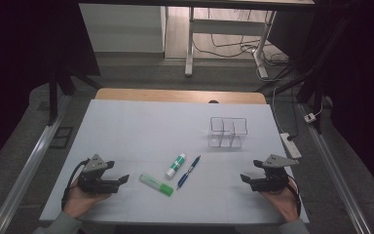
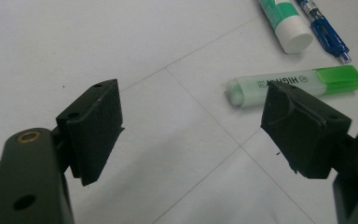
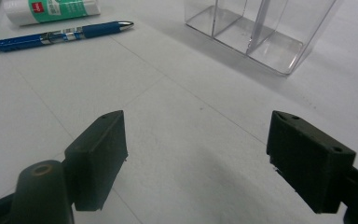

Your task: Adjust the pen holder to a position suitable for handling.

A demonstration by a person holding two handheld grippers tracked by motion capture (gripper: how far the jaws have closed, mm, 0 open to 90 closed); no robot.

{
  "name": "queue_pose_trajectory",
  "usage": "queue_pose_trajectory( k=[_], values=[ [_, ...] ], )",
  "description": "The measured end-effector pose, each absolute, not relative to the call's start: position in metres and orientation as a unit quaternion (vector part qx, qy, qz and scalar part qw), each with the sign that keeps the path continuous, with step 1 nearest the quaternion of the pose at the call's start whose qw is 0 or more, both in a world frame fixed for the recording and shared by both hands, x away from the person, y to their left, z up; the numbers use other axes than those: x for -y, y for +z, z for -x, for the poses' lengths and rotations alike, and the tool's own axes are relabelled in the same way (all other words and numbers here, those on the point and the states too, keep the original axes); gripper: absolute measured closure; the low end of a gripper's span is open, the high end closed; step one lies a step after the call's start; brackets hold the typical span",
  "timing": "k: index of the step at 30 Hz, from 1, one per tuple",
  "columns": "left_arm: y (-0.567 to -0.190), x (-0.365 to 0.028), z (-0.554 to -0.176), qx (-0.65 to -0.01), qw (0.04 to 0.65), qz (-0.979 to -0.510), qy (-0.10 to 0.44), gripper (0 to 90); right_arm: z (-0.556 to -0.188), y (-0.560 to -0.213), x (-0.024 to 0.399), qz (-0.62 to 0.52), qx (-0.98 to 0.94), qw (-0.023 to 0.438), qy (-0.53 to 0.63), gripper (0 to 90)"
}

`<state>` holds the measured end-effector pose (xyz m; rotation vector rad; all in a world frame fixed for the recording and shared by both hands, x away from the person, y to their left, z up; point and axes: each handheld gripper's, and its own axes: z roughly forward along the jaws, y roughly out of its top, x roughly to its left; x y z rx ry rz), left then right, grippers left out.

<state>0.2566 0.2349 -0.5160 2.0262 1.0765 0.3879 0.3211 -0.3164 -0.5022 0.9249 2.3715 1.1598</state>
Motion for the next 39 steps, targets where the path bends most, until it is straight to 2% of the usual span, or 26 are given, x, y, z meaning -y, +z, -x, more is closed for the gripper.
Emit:
queue_pose_trajectory(
  k=[18,39],
  values=[
    [-0.517,-0.235,-0.256,-0.420,0.395,-0.801,0.161,21.0,-0.322,-0.497,0.313,-0.321,-0.836,0.179,0.407,20.7],
    [-0.516,-0.235,-0.255,-0.418,0.393,-0.802,0.165,21.2,-0.328,-0.490,0.310,-0.339,-0.834,0.181,0.397,26.8]
  ],
)
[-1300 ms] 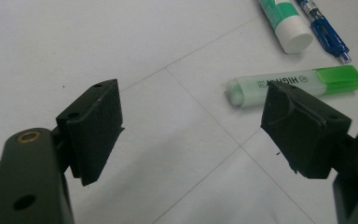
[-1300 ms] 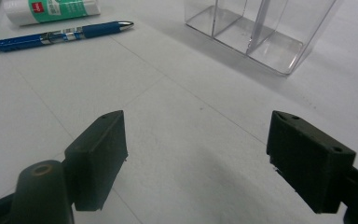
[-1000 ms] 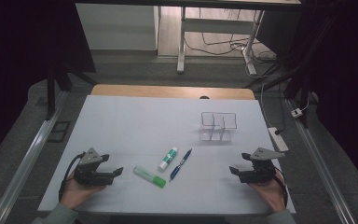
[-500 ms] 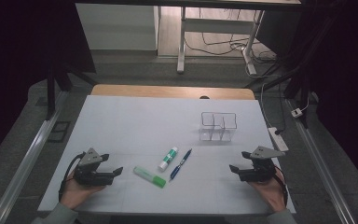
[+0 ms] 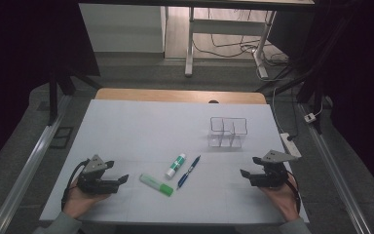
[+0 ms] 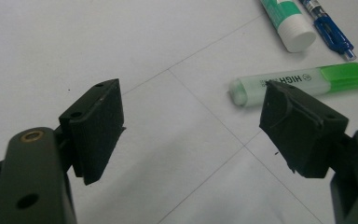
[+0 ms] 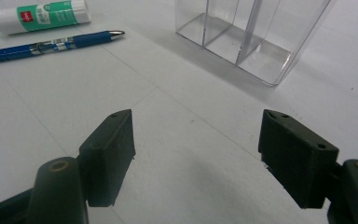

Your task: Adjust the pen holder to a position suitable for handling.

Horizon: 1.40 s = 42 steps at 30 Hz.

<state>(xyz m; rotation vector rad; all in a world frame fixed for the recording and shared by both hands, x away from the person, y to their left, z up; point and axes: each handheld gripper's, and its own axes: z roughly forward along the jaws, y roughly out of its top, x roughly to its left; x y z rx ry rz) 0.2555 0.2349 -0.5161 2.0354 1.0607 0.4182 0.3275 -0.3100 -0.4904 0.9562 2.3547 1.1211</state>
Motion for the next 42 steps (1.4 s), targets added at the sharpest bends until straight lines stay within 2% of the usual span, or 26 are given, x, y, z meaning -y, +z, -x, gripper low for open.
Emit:
queue_pose_trajectory(
  k=[6,15,17,18,20,24,26,27,30,34,42],
  values=[
    [-0.517,-0.235,-0.256,-0.420,0.390,-0.803,0.161,21.2,-0.332,-0.484,0.309,-0.350,-0.833,0.190,0.384,32.0],
    [-0.515,-0.235,-0.256,-0.423,0.391,-0.801,0.161,21.4,-0.348,-0.474,0.302,-0.372,-0.831,0.193,0.366,44.4],
    [-0.514,-0.235,-0.257,-0.423,0.392,-0.801,0.160,21.4,-0.353,-0.469,0.301,-0.385,-0.823,0.211,0.360,53.9],
    [-0.514,-0.235,-0.257,-0.422,0.392,-0.802,0.159,21.4,-0.353,-0.469,0.301,-0.385,-0.823,0.211,0.360,53.9],
    [-0.514,-0.235,-0.257,-0.420,0.392,-0.803,0.159,21.4,-0.359,-0.467,0.301,-0.397,-0.814,0.223,0.360,59.9],
    [-0.515,-0.235,-0.258,-0.419,0.393,-0.803,0.158,21.5,-0.376,-0.463,0.300,-0.423,-0.807,0.231,0.342,75.7],
    [-0.515,-0.235,-0.258,-0.419,0.392,-0.804,0.157,21.4,-0.380,-0.463,0.300,-0.426,-0.806,0.233,0.339,78.3],
    [-0.516,-0.235,-0.259,-0.420,0.392,-0.803,0.157,21.4,-0.389,-0.464,0.301,-0.436,-0.802,0.232,0.336,83.4],
    [-0.516,-0.235,-0.259,-0.419,0.392,-0.804,0.157,21.5,-0.400,-0.465,0.303,-0.448,-0.797,0.226,0.337,89.5],
    [-0.516,-0.235,-0.258,-0.417,0.392,-0.805,0.157,21.4,-0.416,-0.465,0.300,-0.447,-0.805,0.237,0.311,89.7],
    [-0.516,-0.234,-0.259,-0.416,0.391,-0.806,0.158,21.4,-0.435,-0.469,0.301,-0.465,-0.793,0.225,0.321,89.7]
  ],
)
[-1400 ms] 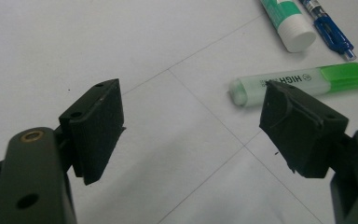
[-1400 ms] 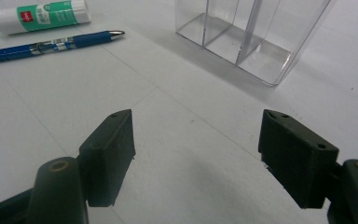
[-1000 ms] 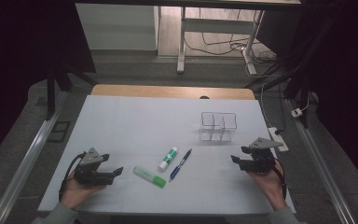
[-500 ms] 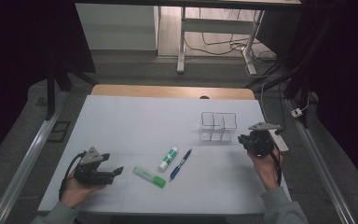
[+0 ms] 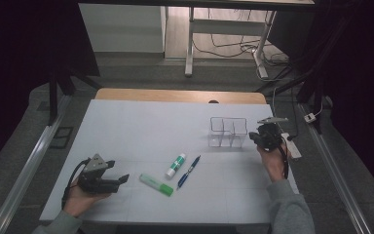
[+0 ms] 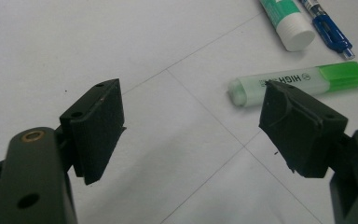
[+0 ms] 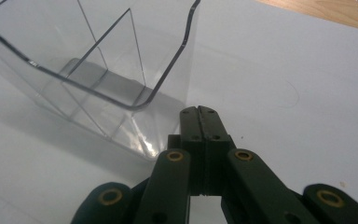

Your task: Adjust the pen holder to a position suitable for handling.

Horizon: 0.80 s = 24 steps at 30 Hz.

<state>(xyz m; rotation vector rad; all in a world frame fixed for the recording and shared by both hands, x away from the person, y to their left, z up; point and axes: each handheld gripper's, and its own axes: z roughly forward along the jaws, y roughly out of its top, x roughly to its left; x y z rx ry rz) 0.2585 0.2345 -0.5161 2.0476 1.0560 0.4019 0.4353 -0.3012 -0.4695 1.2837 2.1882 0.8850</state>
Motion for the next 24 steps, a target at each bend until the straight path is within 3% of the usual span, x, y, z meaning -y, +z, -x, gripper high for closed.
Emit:
queue_pose_trajectory(
  k=[24],
  values=[
    [-0.517,-0.235,-0.258,-0.416,0.393,-0.805,0.157,21.2,-0.444,-0.489,0.301,-0.455,-0.805,0.199,0.325,89.7]
  ],
)
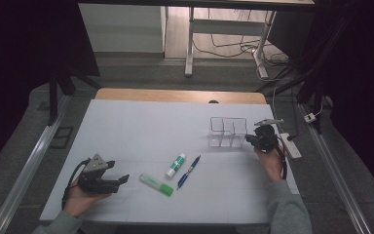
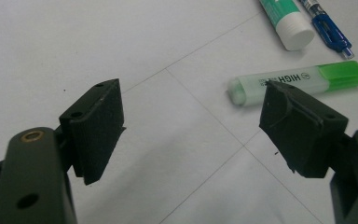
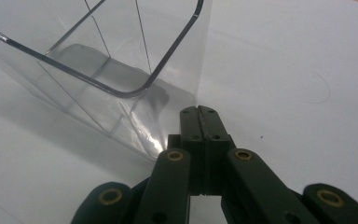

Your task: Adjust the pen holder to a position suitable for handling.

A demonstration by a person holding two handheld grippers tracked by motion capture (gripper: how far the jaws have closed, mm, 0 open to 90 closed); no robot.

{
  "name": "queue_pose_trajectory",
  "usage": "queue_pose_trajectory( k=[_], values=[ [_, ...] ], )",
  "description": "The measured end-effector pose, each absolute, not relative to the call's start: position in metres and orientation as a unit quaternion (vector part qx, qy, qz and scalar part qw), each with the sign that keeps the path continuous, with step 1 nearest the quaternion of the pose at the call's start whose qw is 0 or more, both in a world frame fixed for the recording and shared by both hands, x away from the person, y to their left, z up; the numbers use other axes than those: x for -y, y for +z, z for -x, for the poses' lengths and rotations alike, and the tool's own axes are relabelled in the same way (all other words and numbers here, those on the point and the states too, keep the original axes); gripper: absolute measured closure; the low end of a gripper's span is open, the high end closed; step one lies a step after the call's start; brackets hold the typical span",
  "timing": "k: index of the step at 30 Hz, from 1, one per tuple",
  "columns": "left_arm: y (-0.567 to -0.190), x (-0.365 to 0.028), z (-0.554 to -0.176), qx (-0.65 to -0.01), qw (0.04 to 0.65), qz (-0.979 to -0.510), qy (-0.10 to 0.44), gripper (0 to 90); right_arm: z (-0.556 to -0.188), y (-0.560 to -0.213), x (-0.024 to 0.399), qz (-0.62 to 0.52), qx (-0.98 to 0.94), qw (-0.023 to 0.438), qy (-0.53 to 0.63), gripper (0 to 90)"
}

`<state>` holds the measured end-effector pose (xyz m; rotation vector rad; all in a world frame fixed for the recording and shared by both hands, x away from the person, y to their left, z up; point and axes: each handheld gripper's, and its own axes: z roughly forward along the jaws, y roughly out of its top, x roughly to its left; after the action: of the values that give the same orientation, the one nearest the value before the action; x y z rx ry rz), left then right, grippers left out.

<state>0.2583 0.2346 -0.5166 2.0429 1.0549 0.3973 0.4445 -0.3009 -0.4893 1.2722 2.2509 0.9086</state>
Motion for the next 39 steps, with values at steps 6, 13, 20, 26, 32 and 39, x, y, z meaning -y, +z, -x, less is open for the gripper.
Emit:
queue_pose_trajectory(
  k=[6,13,20,26,32,39],
  values=[
    [-0.517,-0.235,-0.258,-0.415,0.393,-0.806,0.156,21.2,-0.445,-0.492,0.299,-0.453,-0.809,0.196,0.319,89.7],
    [-0.517,-0.234,-0.258,-0.414,0.391,-0.807,0.155,21.2,-0.445,-0.492,0.298,-0.451,-0.810,0.196,0.320,89.7],
    [-0.517,-0.234,-0.259,-0.412,0.389,-0.809,0.156,21.2,-0.445,-0.492,0.297,-0.453,-0.809,0.197,0.319,89.7],
    [-0.518,-0.234,-0.259,-0.411,0.388,-0.810,0.156,21.3,-0.445,-0.493,0.296,-0.457,-0.806,0.192,0.325,89.7],
    [-0.518,-0.234,-0.259,-0.411,0.387,-0.810,0.156,21.3,-0.445,-0.493,0.290,-0.455,-0.807,0.192,0.324,89.7],
    [-0.518,-0.233,-0.259,-0.410,0.386,-0.811,0.156,21.2,-0.445,-0.493,0.280,-0.448,-0.810,0.184,0.329,89.7]
  ],
)
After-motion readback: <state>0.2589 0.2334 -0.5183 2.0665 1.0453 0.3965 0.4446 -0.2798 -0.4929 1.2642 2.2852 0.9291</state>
